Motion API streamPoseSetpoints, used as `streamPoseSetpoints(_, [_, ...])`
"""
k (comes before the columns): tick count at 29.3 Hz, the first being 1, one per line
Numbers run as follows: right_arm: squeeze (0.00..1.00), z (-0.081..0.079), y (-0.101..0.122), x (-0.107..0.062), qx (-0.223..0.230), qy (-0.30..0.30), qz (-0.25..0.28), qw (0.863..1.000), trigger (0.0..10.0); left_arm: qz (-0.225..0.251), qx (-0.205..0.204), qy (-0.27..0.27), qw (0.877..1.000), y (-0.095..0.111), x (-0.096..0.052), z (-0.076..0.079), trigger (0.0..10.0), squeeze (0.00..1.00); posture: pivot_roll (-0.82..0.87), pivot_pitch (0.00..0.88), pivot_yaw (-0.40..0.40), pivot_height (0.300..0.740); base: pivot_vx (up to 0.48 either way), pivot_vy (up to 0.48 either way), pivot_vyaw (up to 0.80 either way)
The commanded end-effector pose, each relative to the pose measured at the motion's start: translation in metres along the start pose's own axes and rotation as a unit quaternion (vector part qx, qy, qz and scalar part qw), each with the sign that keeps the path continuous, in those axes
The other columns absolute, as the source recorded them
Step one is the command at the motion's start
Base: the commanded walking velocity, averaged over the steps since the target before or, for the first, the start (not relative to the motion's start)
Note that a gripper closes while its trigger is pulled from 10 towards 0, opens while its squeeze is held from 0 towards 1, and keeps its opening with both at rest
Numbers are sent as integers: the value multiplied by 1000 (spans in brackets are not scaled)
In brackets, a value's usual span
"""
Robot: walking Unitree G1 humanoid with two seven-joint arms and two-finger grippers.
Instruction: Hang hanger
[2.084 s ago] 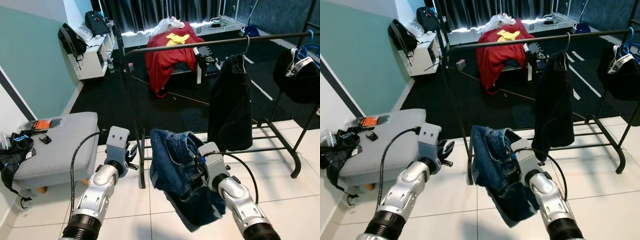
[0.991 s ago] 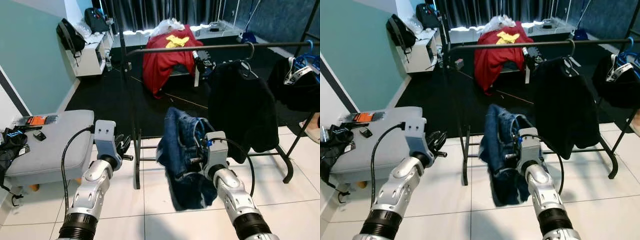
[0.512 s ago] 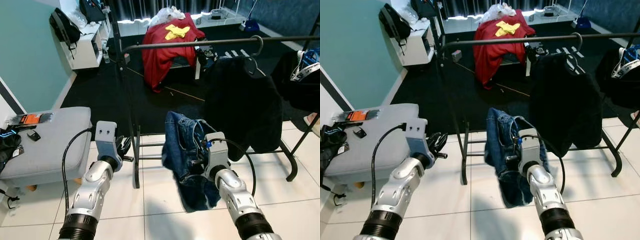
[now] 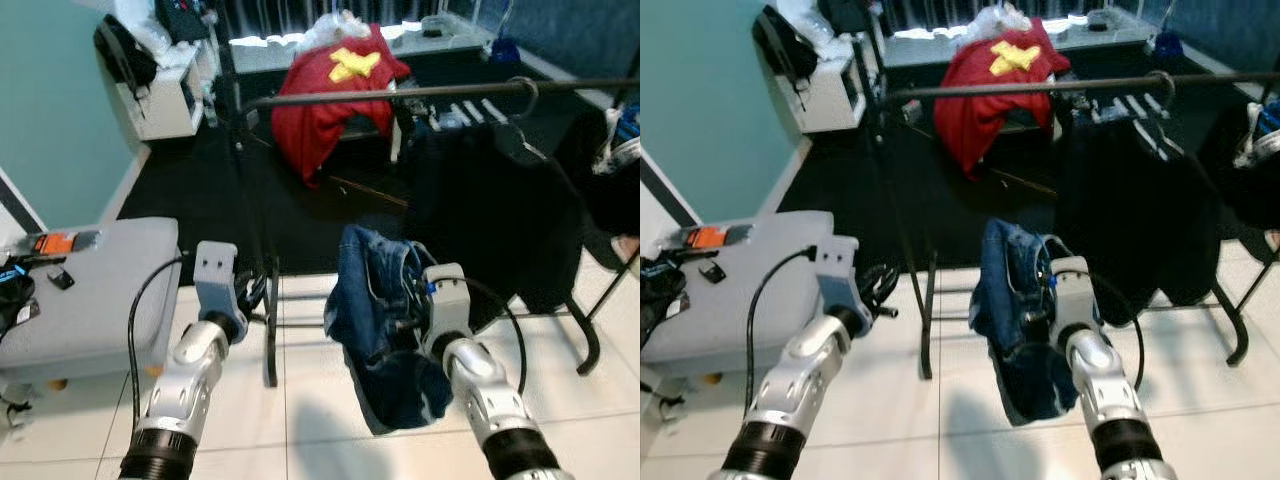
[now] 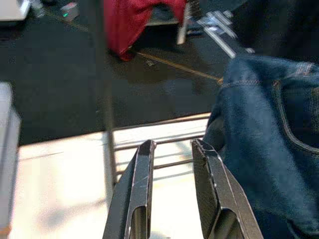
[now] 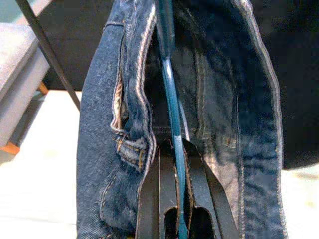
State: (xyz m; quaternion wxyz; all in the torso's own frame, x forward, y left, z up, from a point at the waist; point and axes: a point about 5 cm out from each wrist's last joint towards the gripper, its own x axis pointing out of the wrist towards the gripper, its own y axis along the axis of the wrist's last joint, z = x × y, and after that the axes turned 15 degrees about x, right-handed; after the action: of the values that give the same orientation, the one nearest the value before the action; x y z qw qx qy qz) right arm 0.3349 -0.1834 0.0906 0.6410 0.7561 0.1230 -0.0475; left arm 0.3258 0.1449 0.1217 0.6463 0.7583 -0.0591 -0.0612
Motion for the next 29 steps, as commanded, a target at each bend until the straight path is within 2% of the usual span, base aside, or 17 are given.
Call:
streamPoseSetpoints(1, [0,-1,6,-1,0,3,17,1000,10000,-6,-1,-2,1000,-1,-1,1,10000,0,32,37,73,740,281,0,0])
streamPoseSetpoints(17, [0,3,11,-1,-4,0,21,1000,10000,-5,-2,-4,1000,-1,-3,2,10000,0,33,45,70,740,281,0,0])
streamPoseSetpoints(29, [0,13,38,-1,-8,-12,59,998,10000,-2,1,-12,1000,-1,-3,6,10000,0,27,38,67,740,312,0,0])
